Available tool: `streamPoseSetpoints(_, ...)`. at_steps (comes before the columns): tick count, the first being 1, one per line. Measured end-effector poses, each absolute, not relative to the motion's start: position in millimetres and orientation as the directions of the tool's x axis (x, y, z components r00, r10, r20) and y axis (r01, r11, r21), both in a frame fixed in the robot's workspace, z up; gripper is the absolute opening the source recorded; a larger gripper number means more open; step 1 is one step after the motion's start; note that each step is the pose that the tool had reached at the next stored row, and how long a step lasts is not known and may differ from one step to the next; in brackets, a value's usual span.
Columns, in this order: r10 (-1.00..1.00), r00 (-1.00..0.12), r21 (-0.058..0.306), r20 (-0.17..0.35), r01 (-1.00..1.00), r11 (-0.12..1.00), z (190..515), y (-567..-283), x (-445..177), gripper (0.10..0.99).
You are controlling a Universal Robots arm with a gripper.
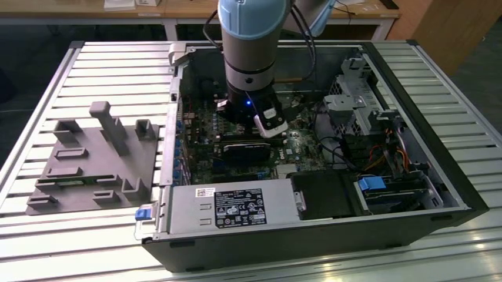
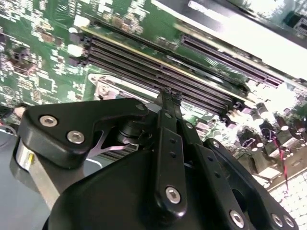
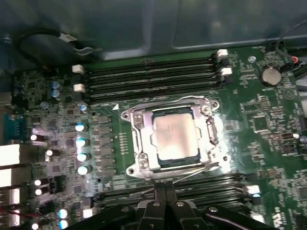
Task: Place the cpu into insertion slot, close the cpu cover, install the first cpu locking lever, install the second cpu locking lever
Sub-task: 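Install the second cpu locking lever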
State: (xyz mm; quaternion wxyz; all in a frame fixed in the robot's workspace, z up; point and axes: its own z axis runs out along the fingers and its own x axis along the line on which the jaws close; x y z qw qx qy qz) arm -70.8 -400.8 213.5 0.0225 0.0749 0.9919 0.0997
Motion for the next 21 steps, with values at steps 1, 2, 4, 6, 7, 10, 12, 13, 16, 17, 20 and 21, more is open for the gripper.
streamPoseSetpoints(1, 0.153, -0.988, 0.207, -0.030, 0.144, 0.968, 213, -401, -73, 0.102)
streamPoseSetpoints(2, 0.153, -0.988, 0.216, -0.029, 0.144, 0.966, 213, -401, -75, 0.102)
streamPoseSetpoints(4, 0.153, -0.988, 0.235, -0.028, 0.143, 0.962, 212, -401, -78, 0.102)
streamPoseSetpoints(6, 0.153, -0.988, 0.248, -0.030, 0.141, 0.958, 211, -402, -80, 0.102)
streamPoseSetpoints(7, 0.153, -0.988, 0.253, -0.033, 0.139, 0.957, 211, -402, -80, 0.102)
streamPoseSetpoints(10, 0.151, -0.987, 0.262, -0.048, 0.134, 0.956, 210, -403, -82, 0.102)
streamPoseSetpoints(12, 0.150, -0.987, 0.266, -0.057, 0.130, 0.955, 209, -405, -83, 0.102)
streamPoseSetpoints(13, 0.150, -0.987, 0.267, -0.062, 0.129, 0.955, 208, -405, -84, 0.102)
streamPoseSetpoints(16, 0.150, -0.986, 0.272, -0.067, 0.126, 0.954, 207, -407, -89, 0.102)
streamPoseSetpoints(17, 0.150, -0.986, 0.275, -0.068, 0.126, 0.953, 207, -407, -91, 0.102)
streamPoseSetpoints(20, 0.151, -0.986, 0.291, -0.067, 0.125, 0.949, 205, -409, -92, 0.102)
streamPoseSetpoints(21, 0.151, -0.986, 0.296, -0.066, 0.125, 0.947, 205, -409, -92, 0.102)
